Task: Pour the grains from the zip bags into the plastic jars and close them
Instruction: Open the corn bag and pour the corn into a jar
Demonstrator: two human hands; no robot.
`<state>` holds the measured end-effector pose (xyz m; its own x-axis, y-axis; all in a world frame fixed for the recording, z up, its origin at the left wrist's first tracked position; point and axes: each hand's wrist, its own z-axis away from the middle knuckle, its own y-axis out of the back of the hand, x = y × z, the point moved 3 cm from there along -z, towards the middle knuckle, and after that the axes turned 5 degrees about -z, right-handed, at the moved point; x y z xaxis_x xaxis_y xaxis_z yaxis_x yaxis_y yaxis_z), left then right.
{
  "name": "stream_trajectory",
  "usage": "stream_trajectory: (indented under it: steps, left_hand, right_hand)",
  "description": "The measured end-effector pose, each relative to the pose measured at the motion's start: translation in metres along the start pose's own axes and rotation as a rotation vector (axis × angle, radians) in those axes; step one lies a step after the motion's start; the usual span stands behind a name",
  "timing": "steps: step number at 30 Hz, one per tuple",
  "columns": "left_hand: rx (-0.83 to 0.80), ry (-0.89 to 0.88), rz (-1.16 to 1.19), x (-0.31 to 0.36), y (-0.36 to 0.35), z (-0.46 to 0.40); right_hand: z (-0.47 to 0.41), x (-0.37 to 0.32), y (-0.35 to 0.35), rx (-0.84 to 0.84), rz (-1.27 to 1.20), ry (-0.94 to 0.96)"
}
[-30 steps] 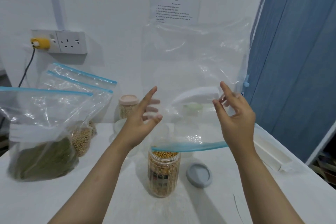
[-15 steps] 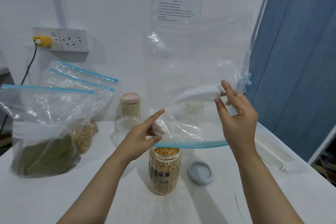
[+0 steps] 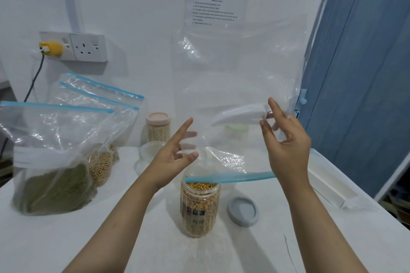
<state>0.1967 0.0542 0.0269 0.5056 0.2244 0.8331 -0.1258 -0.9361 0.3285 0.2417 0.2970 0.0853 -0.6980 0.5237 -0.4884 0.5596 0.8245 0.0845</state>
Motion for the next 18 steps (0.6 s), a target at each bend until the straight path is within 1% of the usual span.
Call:
stream_trajectory:
  steps: [7,10,13,16,18]
  left_hand:
    - [-0.035,0.022,-0.11,-0.009,-0.001,0.003]
    - [0.05,-0.019,-0.162,-0.007,-0.002,0.001]
    - [0.137,-0.043,-0.126,-0.003,-0.005,-0.005]
    - [0.177,-0.077,-0.1,0.003,-0.01,-0.016]
    - [0.184,-0.104,-0.113,0.006,-0.015,-0.02]
  right_hand:
    - [-0.002,0.0,0.001,0.023,-0.011,-0.017]
    - [-0.004,-0.001,-0.001,-0.006,0.021,-0.017]
    - [-0.009,0.001,0.002,-0.042,0.097,-0.051]
    - [-0.017,0.014,0.009,-0.077,0.187,-0.133]
    - [-0.018,0.022,0.014,-0.053,0.209,-0.179]
